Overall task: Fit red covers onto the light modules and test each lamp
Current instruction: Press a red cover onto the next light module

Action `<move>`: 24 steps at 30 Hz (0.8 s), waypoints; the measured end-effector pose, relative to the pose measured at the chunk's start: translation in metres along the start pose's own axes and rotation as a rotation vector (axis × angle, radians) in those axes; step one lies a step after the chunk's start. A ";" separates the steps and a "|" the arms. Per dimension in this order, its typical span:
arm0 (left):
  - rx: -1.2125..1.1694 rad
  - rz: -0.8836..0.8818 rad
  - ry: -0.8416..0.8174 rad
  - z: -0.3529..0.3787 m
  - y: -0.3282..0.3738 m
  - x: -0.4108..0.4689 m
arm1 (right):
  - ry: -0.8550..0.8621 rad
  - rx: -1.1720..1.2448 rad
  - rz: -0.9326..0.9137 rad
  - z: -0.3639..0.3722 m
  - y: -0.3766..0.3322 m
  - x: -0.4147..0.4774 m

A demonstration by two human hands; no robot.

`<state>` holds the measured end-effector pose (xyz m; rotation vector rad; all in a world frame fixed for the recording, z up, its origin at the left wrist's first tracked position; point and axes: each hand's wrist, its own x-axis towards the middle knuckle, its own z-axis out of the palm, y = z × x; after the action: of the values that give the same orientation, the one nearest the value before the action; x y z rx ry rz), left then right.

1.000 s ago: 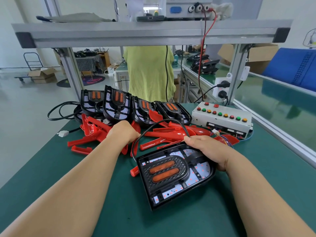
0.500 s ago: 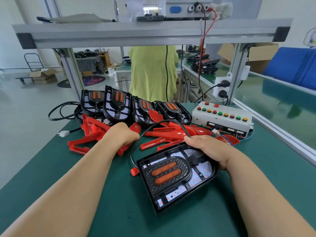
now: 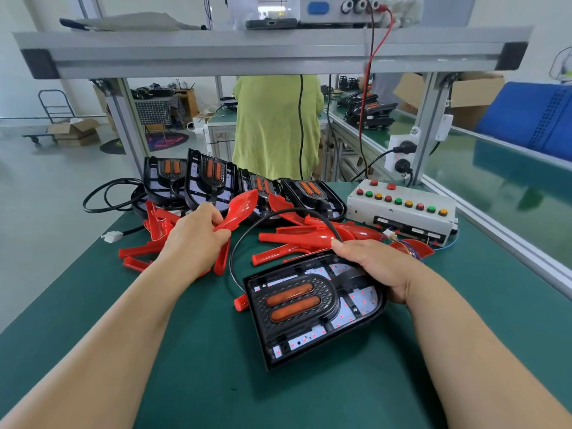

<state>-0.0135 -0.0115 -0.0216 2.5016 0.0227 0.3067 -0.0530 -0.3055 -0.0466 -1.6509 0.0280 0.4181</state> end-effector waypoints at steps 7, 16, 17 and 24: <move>-0.134 0.145 -0.064 -0.007 0.015 -0.020 | 0.011 -0.038 0.006 0.003 -0.004 -0.004; -0.359 0.361 -0.060 0.007 0.033 -0.062 | 0.015 0.227 0.077 0.008 -0.008 -0.008; -0.367 0.381 -0.053 0.008 0.034 -0.065 | 0.018 0.236 0.063 0.009 -0.008 -0.006; -0.286 0.432 0.023 0.018 0.040 -0.075 | 0.052 0.322 0.036 0.012 -0.006 -0.001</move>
<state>-0.0844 -0.0609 -0.0288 2.1989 -0.5210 0.4771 -0.0555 -0.2937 -0.0415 -1.3451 0.1563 0.3772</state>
